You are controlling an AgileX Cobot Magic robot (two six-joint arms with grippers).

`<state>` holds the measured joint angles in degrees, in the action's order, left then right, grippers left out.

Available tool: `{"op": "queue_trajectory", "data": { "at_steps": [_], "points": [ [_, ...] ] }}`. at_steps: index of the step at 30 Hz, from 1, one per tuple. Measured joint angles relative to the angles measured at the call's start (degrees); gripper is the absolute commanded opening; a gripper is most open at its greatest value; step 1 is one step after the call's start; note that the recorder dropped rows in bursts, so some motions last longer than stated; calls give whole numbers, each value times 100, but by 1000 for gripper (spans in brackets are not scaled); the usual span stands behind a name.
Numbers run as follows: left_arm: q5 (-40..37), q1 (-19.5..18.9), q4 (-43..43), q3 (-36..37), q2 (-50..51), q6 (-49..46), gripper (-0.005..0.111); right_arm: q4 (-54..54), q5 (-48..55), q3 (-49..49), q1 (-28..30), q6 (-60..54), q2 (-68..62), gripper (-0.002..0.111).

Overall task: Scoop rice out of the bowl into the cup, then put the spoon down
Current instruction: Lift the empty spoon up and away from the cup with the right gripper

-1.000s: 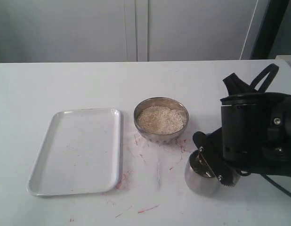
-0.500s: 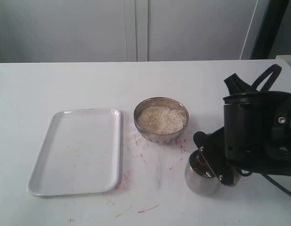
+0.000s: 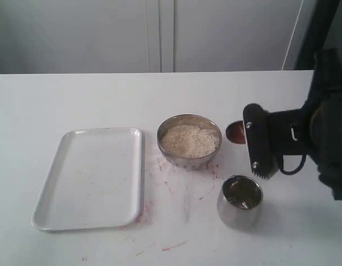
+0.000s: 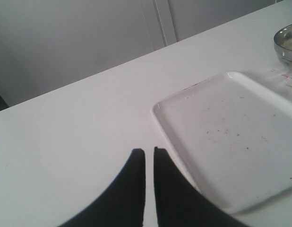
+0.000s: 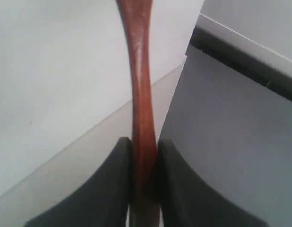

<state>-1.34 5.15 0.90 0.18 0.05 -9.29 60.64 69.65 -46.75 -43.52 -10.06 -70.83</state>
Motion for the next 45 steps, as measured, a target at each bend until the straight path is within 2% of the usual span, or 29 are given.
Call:
{"op": "queue_trajectory", "data": {
  "at_steps": [3, 9, 20, 36, 45],
  "points": [
    [0, 0, 0, 0, 0, 0, 14, -17, -380, 0, 0, 956, 539, 0],
    [0, 0, 0, 0, 0, 0, 14, -760, -1989, 0, 0, 2398, 1605, 0],
    [0, 0, 0, 0, 0, 0, 14, -3077, -4088, 0, 0, 3202, 2270, 0],
    [0, 0, 0, 0, 0, 0, 14, -5209, -5999, 0, 0, 5759, 2279, 0],
    [0, 0, 0, 0, 0, 0, 14, -6006, -6534, 0, 0, 6147, 2010, 0]
  ]
}}
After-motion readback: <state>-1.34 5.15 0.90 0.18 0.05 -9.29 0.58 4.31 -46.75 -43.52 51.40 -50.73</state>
